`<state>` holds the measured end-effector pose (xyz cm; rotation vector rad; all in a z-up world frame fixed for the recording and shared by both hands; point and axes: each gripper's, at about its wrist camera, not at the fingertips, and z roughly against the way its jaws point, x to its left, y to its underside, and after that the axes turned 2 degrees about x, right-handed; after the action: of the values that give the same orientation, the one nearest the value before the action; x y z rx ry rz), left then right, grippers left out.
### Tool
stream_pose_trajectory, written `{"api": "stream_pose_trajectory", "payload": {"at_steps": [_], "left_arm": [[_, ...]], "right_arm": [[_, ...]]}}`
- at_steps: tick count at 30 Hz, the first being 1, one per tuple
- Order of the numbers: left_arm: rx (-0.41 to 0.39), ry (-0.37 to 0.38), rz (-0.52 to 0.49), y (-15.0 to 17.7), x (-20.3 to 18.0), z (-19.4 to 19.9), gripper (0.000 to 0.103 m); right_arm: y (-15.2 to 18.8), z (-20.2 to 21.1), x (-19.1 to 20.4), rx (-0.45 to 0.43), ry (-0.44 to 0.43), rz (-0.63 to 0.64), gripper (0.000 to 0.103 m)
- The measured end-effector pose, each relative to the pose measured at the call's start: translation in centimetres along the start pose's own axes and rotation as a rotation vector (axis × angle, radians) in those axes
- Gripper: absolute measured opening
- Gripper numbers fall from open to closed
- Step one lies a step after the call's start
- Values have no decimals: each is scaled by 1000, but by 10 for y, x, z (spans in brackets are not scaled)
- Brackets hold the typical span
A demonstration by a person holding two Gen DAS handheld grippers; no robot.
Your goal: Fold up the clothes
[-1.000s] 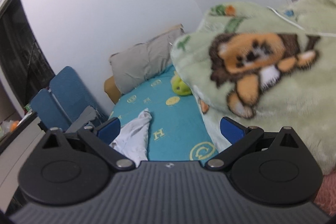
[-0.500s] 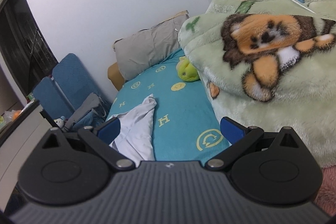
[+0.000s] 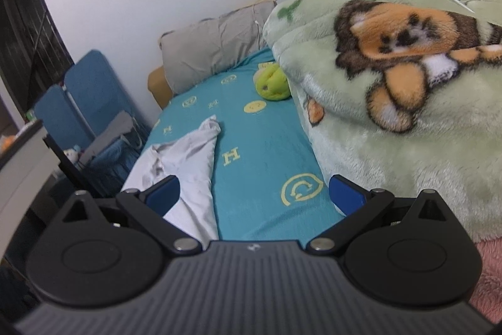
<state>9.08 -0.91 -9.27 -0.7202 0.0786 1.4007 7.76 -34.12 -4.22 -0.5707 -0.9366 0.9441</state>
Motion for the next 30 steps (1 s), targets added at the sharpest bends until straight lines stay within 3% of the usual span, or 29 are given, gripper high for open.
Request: {"api": "stream_pose_trajectory", "payload": {"at_steps": [6, 11, 12, 19, 22, 25, 30], "left_arm": [[105, -223, -23, 15, 37, -30, 3], [114, -274, -88, 13, 32, -35, 4], [109, -276, -103, 13, 30, -33, 6], [2, -282, -204, 14, 3, -11, 42], [-51, -270, -276, 19, -21, -2, 49], [-74, -195, -330, 25, -53, -4, 57], [-37, -86, -368, 28, -91, -46, 57]], "right_arm": [[6, -7, 11, 33, 12, 56, 103], [11, -11, 20, 66, -2, 95, 103], [12, -12, 21, 70, -10, 97, 103], [10, -10, 22, 81, -59, 76, 103], [8, -11, 18, 88, -67, 45, 103], [-5, -19, 13, 101, -118, -13, 102], [-42, -48, 17, 132, -252, -104, 99]]}}
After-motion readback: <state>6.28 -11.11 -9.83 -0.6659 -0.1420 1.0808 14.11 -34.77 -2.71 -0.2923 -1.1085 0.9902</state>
